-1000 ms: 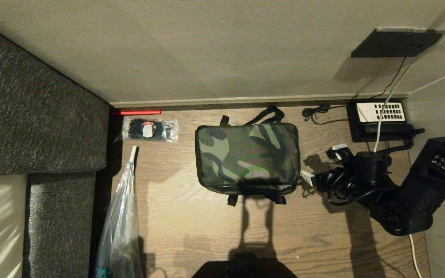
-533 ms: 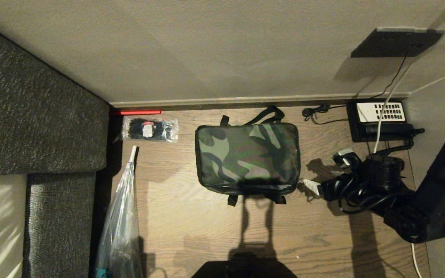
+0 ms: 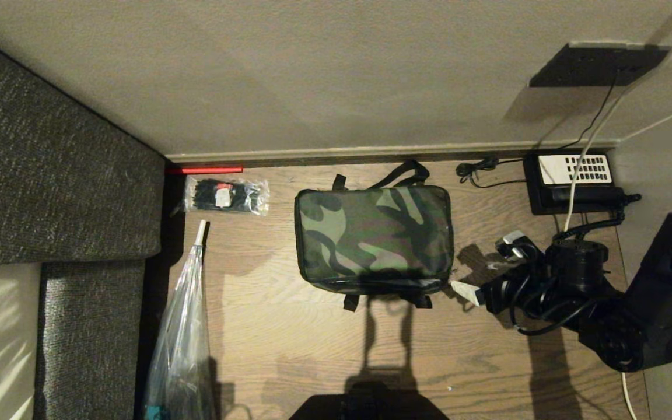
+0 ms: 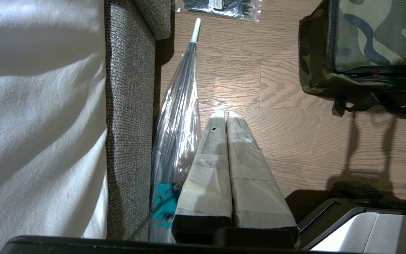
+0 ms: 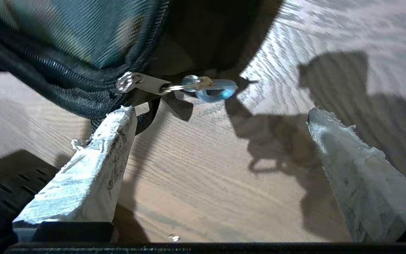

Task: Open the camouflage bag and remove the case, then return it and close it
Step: Open the top of the storage box

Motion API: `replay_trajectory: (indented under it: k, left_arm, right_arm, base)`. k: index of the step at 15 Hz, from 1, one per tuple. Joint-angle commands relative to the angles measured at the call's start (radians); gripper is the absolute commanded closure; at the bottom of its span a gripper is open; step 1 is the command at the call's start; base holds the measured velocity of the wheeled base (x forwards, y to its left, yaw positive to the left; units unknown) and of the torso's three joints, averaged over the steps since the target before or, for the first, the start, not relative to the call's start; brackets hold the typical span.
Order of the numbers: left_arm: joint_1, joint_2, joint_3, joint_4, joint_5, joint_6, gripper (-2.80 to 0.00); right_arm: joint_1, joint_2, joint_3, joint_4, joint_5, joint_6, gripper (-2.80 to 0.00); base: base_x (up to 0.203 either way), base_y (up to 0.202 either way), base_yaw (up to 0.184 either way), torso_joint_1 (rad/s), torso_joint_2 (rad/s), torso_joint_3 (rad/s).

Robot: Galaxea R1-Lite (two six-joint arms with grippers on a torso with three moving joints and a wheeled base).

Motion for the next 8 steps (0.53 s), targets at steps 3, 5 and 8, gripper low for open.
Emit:
replay_trajectory:
  k: [3,5,8]
  left_arm:
    - [0.000,-0.002,0.003,0.000,0.000,0.000,0.00]
    - [0.001,-0.002,0.003,0.000,0.000,0.000,0.00]
    - [0.000,-0.002,0.003,0.000,0.000,0.000,0.00]
  right_arm:
    - [0.004,0.063,-0.011,-0.093,0.006,-0.056,-2.80]
    - [0.003,0.071,-0.024,-0.096,0.006,-0.063,-2.80]
    - [0.003,0.105,-0.038,-0.099,0.006,-0.112,-2.80]
  base:
    - [0.000,0.000,0.000,0.000,0.00,0.000]
    - [0.000,0.000,0.000,0.000,0.00,0.000]
    - [0.000,0.000,0.000,0.000,0.00,0.000]
